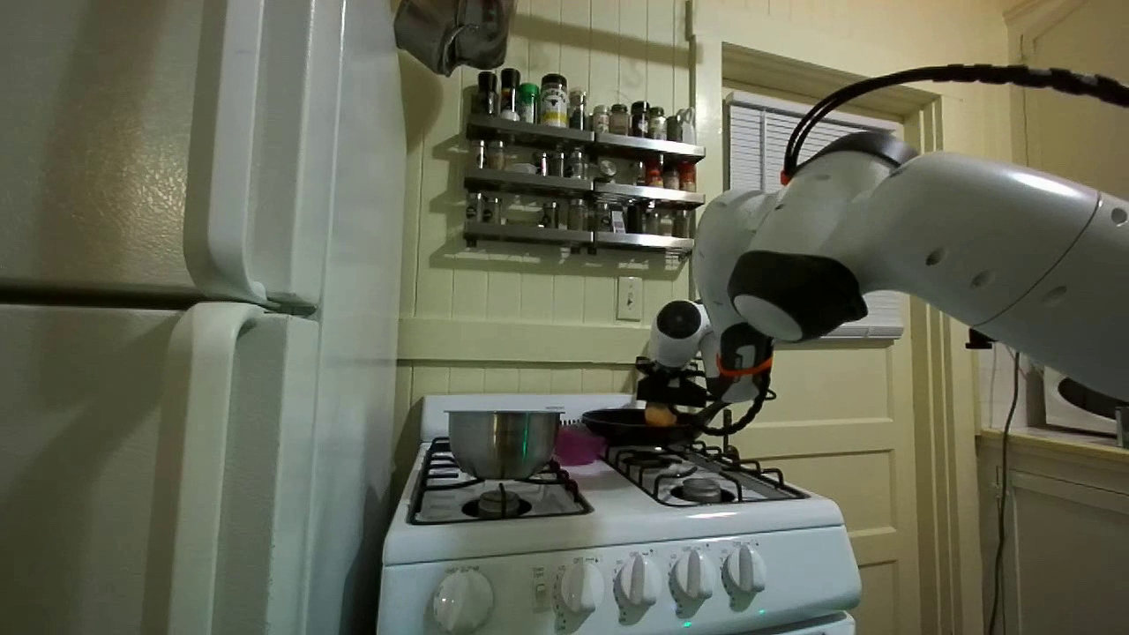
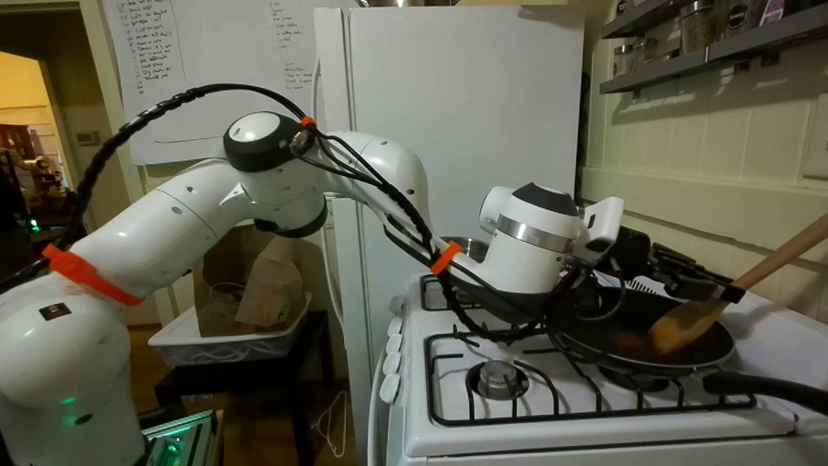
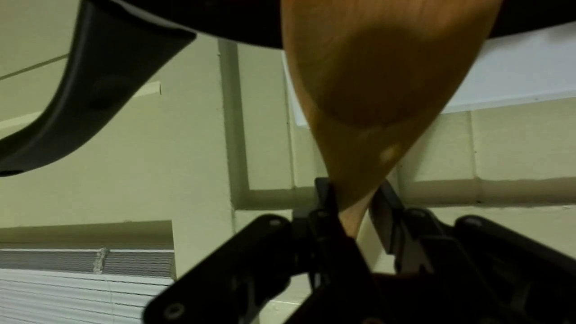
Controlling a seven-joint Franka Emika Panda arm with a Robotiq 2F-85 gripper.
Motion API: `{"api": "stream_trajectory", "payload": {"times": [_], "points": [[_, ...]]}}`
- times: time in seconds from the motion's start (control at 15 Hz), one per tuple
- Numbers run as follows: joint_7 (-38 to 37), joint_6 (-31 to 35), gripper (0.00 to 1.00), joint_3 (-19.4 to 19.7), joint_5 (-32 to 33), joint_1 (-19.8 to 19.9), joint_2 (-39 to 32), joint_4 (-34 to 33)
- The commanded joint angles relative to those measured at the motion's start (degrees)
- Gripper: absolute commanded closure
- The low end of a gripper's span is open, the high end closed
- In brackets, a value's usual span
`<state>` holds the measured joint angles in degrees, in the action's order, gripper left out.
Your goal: Use the cooking stick to stir the contents of the black pan
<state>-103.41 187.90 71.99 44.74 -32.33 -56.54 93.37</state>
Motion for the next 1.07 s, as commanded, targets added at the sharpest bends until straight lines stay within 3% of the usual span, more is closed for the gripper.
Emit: {"api": "stream_trajectory", "payload": {"times": [0.0,0.27,0.6,0.8,1.0], "points": [[-5.0,6.5,0.94,2.9,-5.9,2.5,-7.8,-6.4],[-3.1,11.7,0.94,-1.0,-8.7,3.9,-6.6,-7.7],[-0.8,11.2,0.94,-13.0,4.1,4.7,7.1,0.3],[-0.9,8.1,0.94,-14.8,11.2,4.8,12.6,4.8],[-0.2,1.3,0.94,-14.3,15.6,3.8,17.5,9.0]]}}
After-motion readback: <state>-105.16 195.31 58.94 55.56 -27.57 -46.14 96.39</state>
